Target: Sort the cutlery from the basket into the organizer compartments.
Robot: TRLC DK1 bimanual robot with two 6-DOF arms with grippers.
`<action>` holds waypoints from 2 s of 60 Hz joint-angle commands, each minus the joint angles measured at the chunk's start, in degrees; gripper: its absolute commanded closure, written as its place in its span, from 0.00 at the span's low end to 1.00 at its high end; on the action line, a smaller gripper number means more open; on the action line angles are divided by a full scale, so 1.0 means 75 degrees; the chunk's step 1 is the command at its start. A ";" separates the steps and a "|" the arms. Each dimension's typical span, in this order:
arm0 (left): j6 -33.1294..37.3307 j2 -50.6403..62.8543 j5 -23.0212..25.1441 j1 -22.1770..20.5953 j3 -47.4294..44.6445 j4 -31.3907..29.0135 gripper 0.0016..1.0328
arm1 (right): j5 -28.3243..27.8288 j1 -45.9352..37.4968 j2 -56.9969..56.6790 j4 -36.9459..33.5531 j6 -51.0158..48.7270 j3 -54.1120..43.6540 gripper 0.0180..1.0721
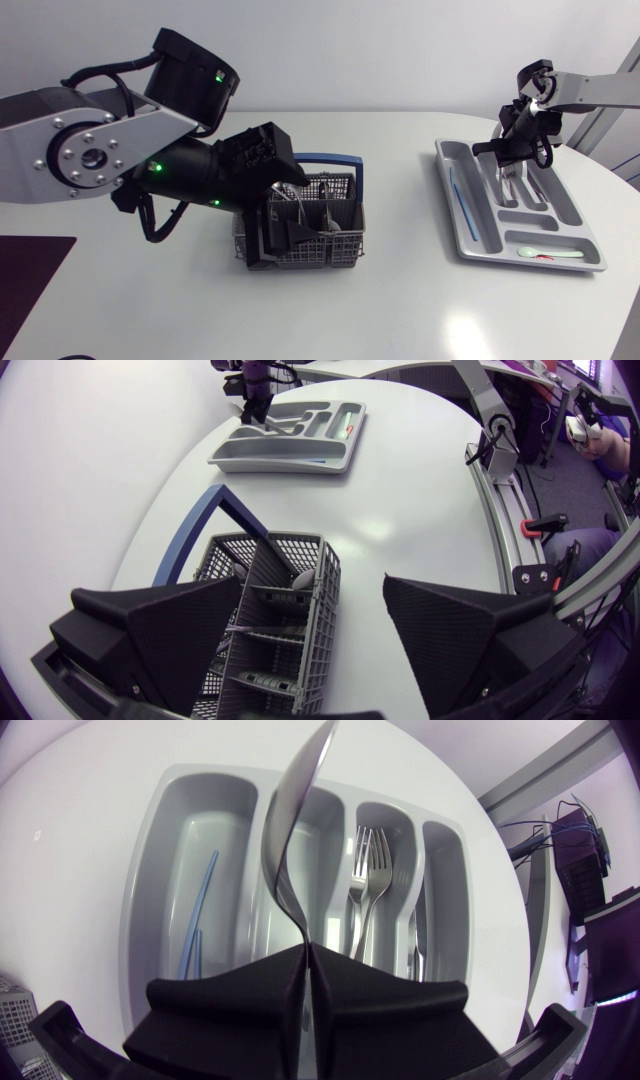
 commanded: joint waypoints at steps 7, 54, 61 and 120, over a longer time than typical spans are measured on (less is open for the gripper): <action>0.0109 -0.0178 -0.0081 -0.0042 -0.0188 0.0066 0.04 | 0.0696 0.0257 0.0599 -0.0573 0.0381 0.0753 0.93; 0.0097 -0.0366 -0.0081 0.0004 -0.0317 0.0066 0.04 | 0.2161 0.0831 0.2556 -0.2647 0.0826 0.3261 0.87; 0.0074 -0.0366 -0.0081 -0.0019 -0.0282 0.0066 0.04 | 0.2149 0.0878 0.2626 -0.2647 0.0826 0.3284 0.83; 0.0707 -0.0284 -0.0819 -0.0710 -0.0645 0.0148 0.04 | 0.0638 0.2284 -0.3549 0.0399 -0.0053 -0.3372 0.43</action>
